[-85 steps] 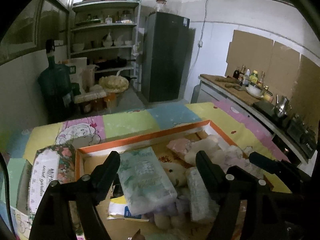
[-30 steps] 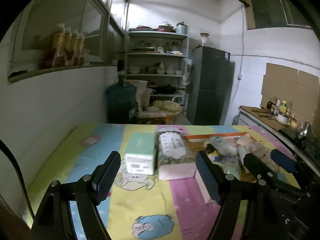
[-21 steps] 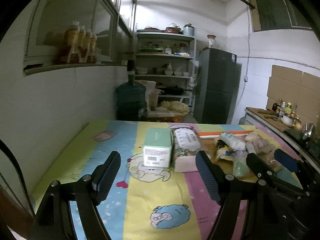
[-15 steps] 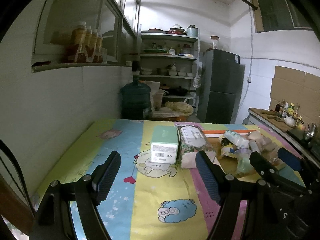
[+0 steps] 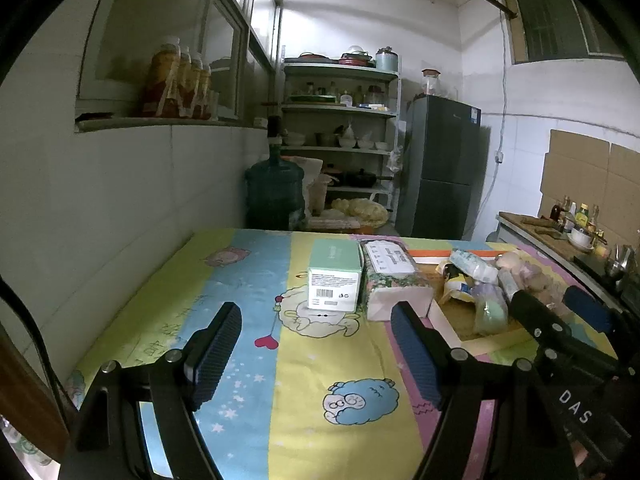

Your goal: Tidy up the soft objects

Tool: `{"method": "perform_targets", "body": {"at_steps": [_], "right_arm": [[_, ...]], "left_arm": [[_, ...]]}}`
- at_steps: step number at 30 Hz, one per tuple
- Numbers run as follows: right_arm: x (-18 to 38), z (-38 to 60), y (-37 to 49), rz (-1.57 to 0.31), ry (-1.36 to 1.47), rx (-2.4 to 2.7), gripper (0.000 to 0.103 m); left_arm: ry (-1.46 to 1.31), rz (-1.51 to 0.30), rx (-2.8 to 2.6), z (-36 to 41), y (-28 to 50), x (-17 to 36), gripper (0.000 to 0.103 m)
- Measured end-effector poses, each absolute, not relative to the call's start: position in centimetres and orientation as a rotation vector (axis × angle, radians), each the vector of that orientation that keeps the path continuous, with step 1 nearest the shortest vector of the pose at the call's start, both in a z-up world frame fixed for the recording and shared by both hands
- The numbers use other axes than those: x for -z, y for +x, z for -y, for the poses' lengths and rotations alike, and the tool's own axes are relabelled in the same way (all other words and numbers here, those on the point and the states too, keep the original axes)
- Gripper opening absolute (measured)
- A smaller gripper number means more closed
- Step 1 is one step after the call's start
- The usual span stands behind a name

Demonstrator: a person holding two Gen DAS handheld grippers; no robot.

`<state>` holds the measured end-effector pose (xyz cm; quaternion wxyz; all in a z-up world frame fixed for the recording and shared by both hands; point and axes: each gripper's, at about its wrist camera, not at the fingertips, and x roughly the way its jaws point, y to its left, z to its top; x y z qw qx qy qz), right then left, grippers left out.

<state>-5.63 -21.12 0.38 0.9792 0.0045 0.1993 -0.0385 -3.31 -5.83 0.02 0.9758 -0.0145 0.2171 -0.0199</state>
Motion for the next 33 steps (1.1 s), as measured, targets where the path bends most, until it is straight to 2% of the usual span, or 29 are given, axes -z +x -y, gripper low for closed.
{"method": "perform_targets", "body": {"at_steps": [33], "right_arm": [[-0.41, 20.73, -6.12, -0.399, 0.004, 0.073, 0.074]], "left_arm": [[-0.035, -0.436, 0.035, 5.58, -3.74, 0.16, 0.077]]}}
